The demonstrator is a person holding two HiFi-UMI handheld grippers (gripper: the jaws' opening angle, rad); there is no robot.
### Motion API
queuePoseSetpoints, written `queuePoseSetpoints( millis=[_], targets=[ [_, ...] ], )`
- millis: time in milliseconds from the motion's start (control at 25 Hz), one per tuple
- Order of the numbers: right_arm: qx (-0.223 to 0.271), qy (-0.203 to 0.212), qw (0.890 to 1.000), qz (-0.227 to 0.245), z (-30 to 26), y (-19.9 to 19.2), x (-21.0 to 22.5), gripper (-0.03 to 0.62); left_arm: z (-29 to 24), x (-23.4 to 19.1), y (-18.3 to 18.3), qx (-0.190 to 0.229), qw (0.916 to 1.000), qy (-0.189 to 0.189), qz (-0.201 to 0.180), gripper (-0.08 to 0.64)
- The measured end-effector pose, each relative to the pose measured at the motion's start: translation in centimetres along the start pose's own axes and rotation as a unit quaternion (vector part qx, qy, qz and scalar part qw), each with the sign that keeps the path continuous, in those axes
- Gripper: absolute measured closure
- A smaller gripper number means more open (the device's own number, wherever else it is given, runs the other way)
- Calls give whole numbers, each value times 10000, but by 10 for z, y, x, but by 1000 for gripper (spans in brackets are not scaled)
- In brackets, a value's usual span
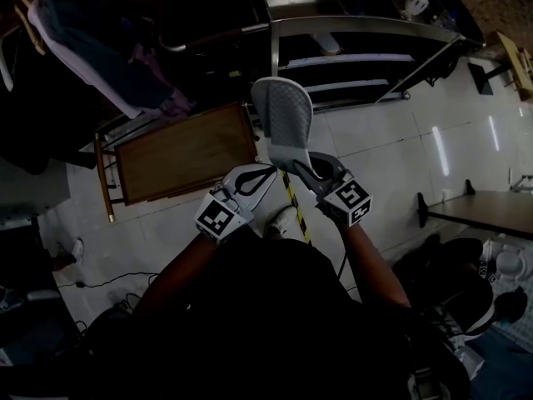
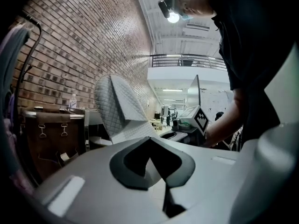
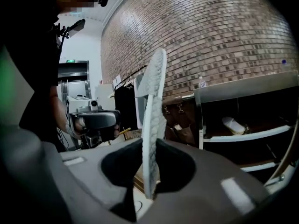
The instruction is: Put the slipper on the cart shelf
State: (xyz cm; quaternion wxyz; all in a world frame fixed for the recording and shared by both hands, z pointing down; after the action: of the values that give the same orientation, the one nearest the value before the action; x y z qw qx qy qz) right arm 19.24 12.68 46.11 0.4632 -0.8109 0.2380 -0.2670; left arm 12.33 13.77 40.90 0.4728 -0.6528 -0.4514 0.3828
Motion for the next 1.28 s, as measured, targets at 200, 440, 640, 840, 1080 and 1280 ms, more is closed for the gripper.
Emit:
queuePoseSetpoints(
  millis=[200, 440, 640, 840, 1080, 1280],
  targets=[
    [178, -18, 9997, -157, 7, 0, 12, 525, -14, 4, 5, -81, 9999, -99, 11, 560],
    [84, -242, 9994, -242, -5, 1, 35, 525, -34, -16, 0, -2, 9995, -294, -93, 560],
    [-72, -315, 9984, -456, -16, 5, 56, 525, -50, -40, 13, 106, 9989, -457, -9, 560],
    [-286, -497, 9951, -806, -27, -1, 80, 525, -61, -69, 23, 297, 9978, -585, 90, 560],
    [-472, -488, 9884, -1355, -34, -23, 106, 526, -80, -88, 24, 340, 9967, -723, 117, 560],
    [-622, -73, 9718, -2273, -38, -54, 134, 526, -101, -95, 24, 253, 9971, -686, 207, 560]
  ],
)
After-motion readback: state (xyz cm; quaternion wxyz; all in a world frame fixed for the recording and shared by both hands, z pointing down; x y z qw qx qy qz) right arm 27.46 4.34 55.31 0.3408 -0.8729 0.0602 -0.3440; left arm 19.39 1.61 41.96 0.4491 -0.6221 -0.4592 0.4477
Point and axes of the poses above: the fingertips, and each gripper's own axes: z backward along the fingers, x to its right, y out of its top, the point moved 1 cm from there along z, backward along the fingers, and after that the axes turned 8 degrees about -x, right-handed, at the moved point
